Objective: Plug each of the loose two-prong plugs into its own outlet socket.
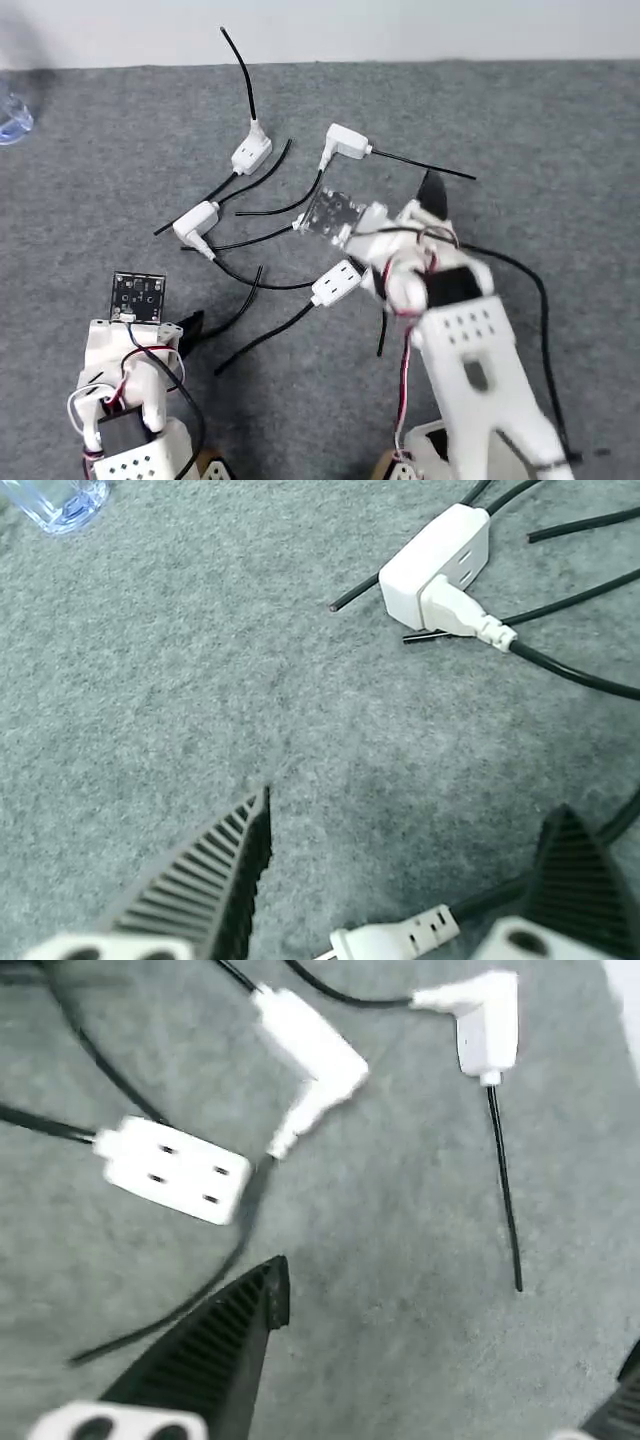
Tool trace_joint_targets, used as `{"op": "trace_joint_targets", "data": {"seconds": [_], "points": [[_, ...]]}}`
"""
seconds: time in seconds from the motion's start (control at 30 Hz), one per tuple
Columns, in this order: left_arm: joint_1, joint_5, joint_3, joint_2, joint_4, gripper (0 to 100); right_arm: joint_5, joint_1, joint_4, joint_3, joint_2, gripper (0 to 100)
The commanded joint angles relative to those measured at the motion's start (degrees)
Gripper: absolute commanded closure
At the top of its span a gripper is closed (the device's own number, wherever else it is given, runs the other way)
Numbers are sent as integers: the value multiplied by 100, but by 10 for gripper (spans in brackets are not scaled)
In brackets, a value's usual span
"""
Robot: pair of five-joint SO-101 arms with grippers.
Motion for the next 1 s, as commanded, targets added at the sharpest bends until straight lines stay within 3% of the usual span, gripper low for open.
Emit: {"op": "trace_joint_targets", "data": {"seconds": [0.0,0.13,0.2,0.27,0.4,0.47,0.67,0.97], "points": [[-26,-18,-84,-62,-62,610,-510,-101,163,519,-804,516],[-299,519,-567,-62,-62,610,-1143,426,-180,1451,-1341,516],[-229,791,-1121,-62,-26,610,-1503,857,-919,2127,-1552,516],[475,809,-1587,-9,-9,610,-1653,1305,-1965,2813,-1692,516],[2585,237,-1719,273,211,611,-1714,1965,-3284,3455,-1640,516],[3015,475,-1780,642,-88,611,-1802,1982,-3512,3569,-1543,516],[3349,809,-2695,2620,-774,611,-1846,1965,-3960,3657,-1174,516],[4237,88,-5024,6382,-756,611,-1829,2053,-4576,3727,-743,516]]}}
